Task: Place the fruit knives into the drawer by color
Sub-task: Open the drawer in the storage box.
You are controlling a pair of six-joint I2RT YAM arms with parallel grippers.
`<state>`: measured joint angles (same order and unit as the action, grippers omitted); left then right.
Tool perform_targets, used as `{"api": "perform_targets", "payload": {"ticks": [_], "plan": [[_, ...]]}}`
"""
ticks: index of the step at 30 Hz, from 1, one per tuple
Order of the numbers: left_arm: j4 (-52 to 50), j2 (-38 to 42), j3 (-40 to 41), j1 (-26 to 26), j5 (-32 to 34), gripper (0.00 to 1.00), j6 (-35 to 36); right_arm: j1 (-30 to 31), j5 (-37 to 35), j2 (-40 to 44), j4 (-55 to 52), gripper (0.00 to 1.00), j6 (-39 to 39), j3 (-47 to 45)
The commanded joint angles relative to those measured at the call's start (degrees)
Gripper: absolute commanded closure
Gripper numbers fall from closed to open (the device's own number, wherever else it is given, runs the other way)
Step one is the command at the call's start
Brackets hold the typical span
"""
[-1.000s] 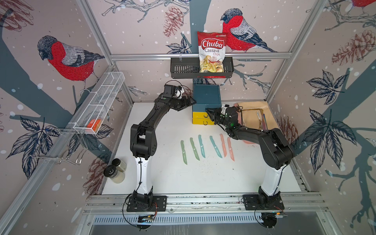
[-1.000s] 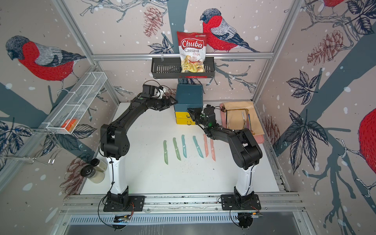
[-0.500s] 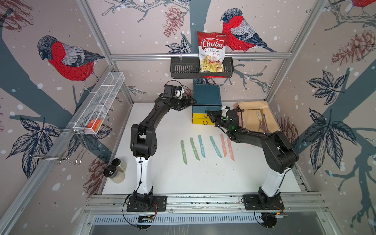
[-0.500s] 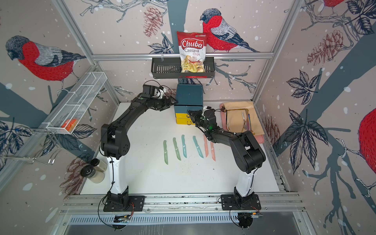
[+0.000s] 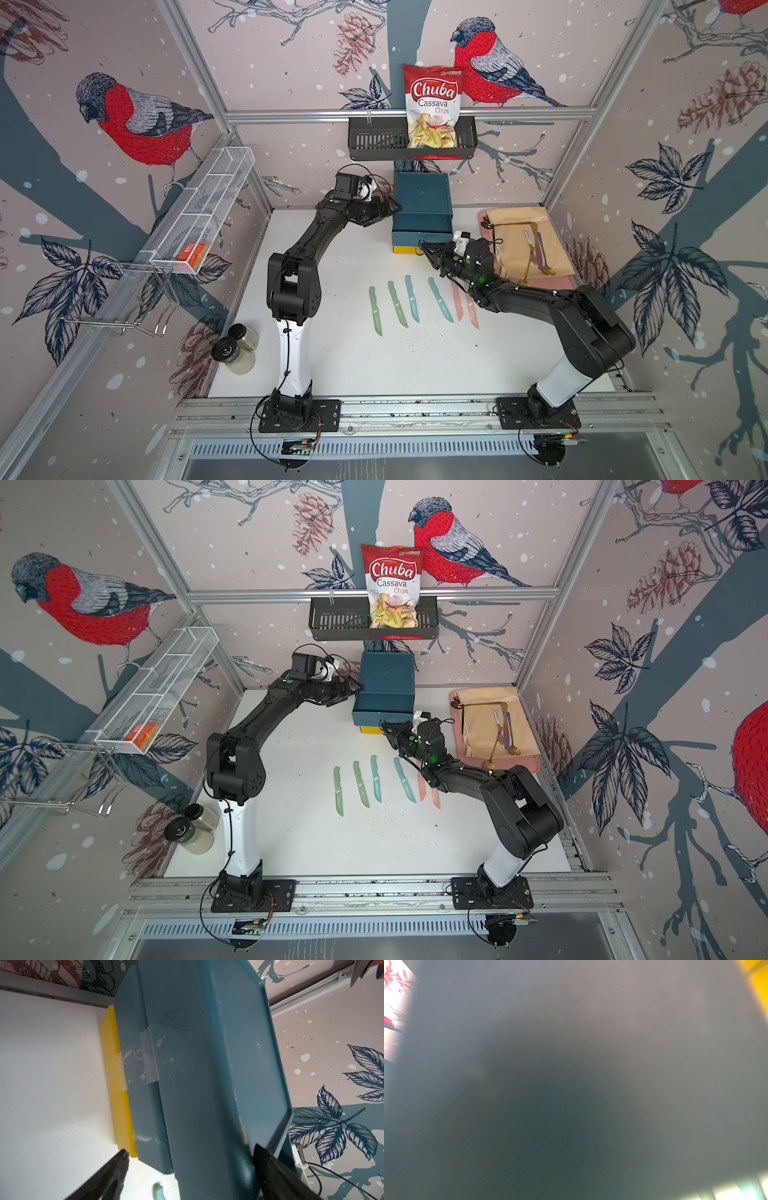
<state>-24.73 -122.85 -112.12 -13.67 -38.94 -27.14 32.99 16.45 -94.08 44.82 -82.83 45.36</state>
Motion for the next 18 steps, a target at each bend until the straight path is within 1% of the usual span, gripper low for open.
{"api": "perform_targets", "payload": {"ticks": [1, 3, 5, 6, 7, 8, 9, 10, 11, 13, 18], "plan": [[-0.42, -0.46, -0.22, -0.08, 0.30, 0.06, -0.45, 0.79, 0.08, 2.06, -0.26, 0.87, -0.86, -1.60], [-0.19, -0.46, -0.25, -0.14, 0.25, 0.06, -0.57, 1.04, 0.12, 2.86, -0.31, 0.84, -0.71, -2.41], [-0.10, -0.54, -0.21, -0.16, 0.17, 0.06, -0.65, 0.87, 0.02, 3.61, 0.11, 0.76, -0.49, -2.94], [-0.06, -0.55, -0.21, -0.17, 0.16, 0.06, -0.66, 0.77, -0.10, 3.94, 0.37, 0.69, -0.41, -3.04], [-0.05, -0.47, -0.23, -0.27, 0.11, 0.06, -0.70, 0.63, -0.10, 4.21, 0.75, 0.53, -0.28, -3.09], [-0.21, -0.39, -0.20, -0.25, 0.17, 0.06, -0.62, 0.46, 0.03, 4.55, 0.70, 0.44, -0.19, -3.02], [-0.24, -0.31, -0.25, -0.24, 0.19, 0.06, -0.60, 0.33, -0.09, 4.97, 0.46, 0.37, 0.00, -2.87], [-0.30, -0.21, -0.21, -0.23, 0.18, 0.06, -0.53, 0.19, -0.18, 5.53, 0.03, 0.27, 0.24, -2.77], [-0.36, -0.11, -0.21, -0.26, 0.18, 0.06, -0.38, -0.02, -0.27, 6.19, -0.76, 0.19, 0.66, -2.53], [-0.56, 0.28, -0.21, -0.27, 0.44, 0.06, -0.32, -0.43, -0.28, 7.78, -2.39, 0.17, 1.53, -2.18], [-1.52, 2.00, -0.17, -0.14, 0.98, 0.05, 0.78, -1.93, 0.57, 13.45, -10.00, 0.15, 3.93, -1.59]]}}
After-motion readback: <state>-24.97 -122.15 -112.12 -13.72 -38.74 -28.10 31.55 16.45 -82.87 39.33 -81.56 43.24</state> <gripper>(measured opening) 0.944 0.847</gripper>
